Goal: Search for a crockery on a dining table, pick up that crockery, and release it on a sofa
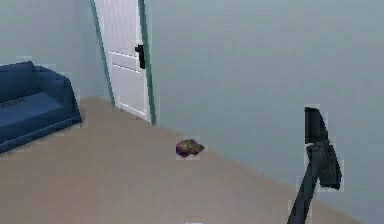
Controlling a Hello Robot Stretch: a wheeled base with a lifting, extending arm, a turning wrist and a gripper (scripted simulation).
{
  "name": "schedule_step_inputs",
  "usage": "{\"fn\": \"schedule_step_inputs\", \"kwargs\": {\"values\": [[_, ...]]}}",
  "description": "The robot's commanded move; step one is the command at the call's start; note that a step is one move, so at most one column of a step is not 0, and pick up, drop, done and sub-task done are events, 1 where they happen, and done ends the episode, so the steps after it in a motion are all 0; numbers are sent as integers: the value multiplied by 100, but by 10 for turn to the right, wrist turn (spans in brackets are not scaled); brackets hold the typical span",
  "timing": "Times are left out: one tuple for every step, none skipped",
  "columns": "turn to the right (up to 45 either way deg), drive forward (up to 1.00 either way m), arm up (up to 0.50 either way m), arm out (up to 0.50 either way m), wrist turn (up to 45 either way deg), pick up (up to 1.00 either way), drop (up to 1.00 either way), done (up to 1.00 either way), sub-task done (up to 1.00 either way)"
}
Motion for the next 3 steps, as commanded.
{"fn": "schedule_step_inputs", "kwargs": {"values": [[-90,0,0,0,0,0,0,0,0],[0,30,0,0,0,0,0,0,0],[-420,0,0,0,0,0,0,0,0]]}}
